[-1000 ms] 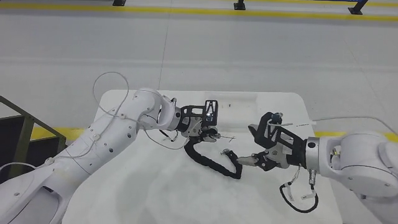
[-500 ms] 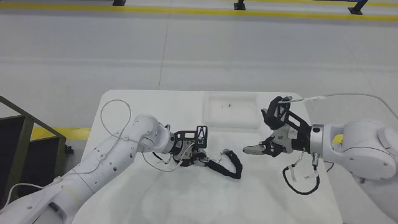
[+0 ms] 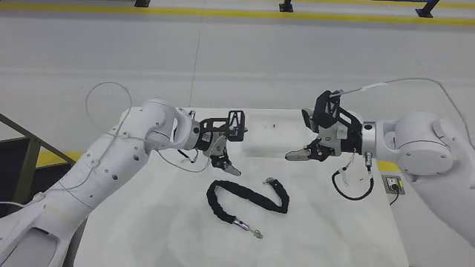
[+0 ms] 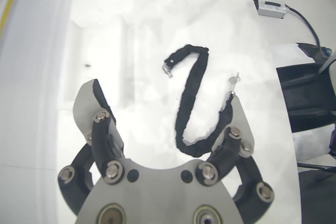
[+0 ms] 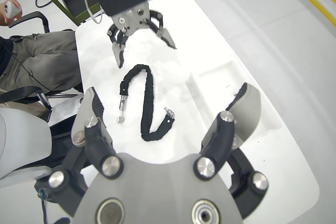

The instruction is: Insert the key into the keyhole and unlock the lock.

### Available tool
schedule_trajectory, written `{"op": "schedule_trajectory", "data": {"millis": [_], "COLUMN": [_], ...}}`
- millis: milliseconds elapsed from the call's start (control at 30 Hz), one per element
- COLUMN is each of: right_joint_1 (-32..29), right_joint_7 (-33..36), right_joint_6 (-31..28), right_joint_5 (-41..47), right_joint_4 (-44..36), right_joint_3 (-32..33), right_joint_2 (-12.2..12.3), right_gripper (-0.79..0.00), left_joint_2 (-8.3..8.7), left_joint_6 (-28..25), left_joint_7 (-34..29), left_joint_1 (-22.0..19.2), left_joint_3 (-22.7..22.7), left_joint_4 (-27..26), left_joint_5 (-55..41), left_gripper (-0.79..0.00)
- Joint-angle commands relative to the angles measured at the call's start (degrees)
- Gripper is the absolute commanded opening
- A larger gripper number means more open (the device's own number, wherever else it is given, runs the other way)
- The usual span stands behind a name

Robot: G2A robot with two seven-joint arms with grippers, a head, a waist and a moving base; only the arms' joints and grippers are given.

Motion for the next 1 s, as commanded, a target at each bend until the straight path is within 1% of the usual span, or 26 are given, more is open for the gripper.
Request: {"op": "schedule_trajectory", "data": {"millis": [0,100,300,400,533,633,967], "right_joint_1": [4.5,9.7,18.1,21.7,25.4,27.2,27.2], "right_joint_7": [0.0,0.2,0.4,1.7,3.3,2.8,2.8], "right_joint_6": [-2.1,-4.4,-7.4,-7.0,-6.8,-6.3,-6.3], "right_joint_5": [0.1,-0.4,-0.7,-0.5,1.0,2.4,2.4], "right_joint_4": [3.5,7.5,13.1,15.0,17.4,19.5,19.5], "right_joint_3": [-3.0,-6.6,-11.0,-12.4,-13.9,-14.4,-14.4], "right_joint_2": [-1.1,-2.7,-5.2,-6.2,-7.2,-7.9,-7.9], "right_gripper": [0.000,0.000,0.000,0.000,0.000,0.000,-0.001], "left_joint_2": [0.93,1.98,3.48,4.19,5.03,5.59,5.59], "left_joint_6": [0.0,0.0,0.0,0.0,0.0,0.0,0.0], "left_joint_7": [-0.1,0.1,2.2,3.0,4.7,6.0,6.0], "left_joint_1": [-2.7,-5.9,-11.8,-13.8,-15.0,-16.0,-16.0], "left_joint_3": [-1.1,-1.5,-1.1,-0.1,1.2,1.9,1.9], "left_joint_4": [-0.6,-0.4,3.0,4.0,4.2,3.9,3.9], "left_joint_5": [-2.5,-5.7,-9.9,-11.2,-11.7,-12.2,-12.2], "left_gripper": [0.000,0.000,0.000,0.000,0.000,0.000,-0.001]}}
